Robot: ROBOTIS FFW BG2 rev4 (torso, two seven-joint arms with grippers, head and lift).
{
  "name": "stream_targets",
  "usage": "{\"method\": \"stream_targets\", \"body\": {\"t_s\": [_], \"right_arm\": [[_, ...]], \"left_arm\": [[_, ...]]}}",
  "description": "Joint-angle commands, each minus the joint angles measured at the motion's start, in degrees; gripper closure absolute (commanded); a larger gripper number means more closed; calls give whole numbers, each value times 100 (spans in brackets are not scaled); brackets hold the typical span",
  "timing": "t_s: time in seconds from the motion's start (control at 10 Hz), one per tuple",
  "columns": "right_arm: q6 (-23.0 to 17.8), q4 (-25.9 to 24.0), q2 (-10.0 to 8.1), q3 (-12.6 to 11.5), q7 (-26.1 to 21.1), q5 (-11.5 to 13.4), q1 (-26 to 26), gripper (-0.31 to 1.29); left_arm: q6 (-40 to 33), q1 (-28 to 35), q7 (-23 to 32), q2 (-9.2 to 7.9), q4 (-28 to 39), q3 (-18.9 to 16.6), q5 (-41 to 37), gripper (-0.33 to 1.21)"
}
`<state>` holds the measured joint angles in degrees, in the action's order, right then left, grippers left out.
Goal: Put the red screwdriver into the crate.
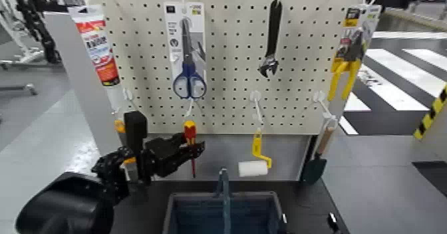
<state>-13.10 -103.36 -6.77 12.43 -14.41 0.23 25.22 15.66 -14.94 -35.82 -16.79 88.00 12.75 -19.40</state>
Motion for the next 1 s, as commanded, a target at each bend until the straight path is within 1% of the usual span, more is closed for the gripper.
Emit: {"method": "stream_targets", "body": {"t_s": [0.1, 0.4, 0.5, 0.6, 1.0], "right_arm": [[-9, 0, 0, -4, -1, -14, 0, 15], [-9, 0, -9, -4, -1, -14, 9, 14], [0, 0, -9, -4, -1, -14, 9, 14], [0, 9, -9, -4, -1, -23, 0, 14], [9, 9, -9, -12, -1, -40, 0, 14]], "left_arm": [[42, 62, 110, 9, 121, -18, -28, 111], [7, 158, 163, 36, 218, -53, -20, 111], [-2, 246, 163, 45, 306, -114, -28, 111], [7, 352, 216, 53, 464, -176, -28, 111], [341, 774, 313, 176, 1141, -475, -20, 111]]}}
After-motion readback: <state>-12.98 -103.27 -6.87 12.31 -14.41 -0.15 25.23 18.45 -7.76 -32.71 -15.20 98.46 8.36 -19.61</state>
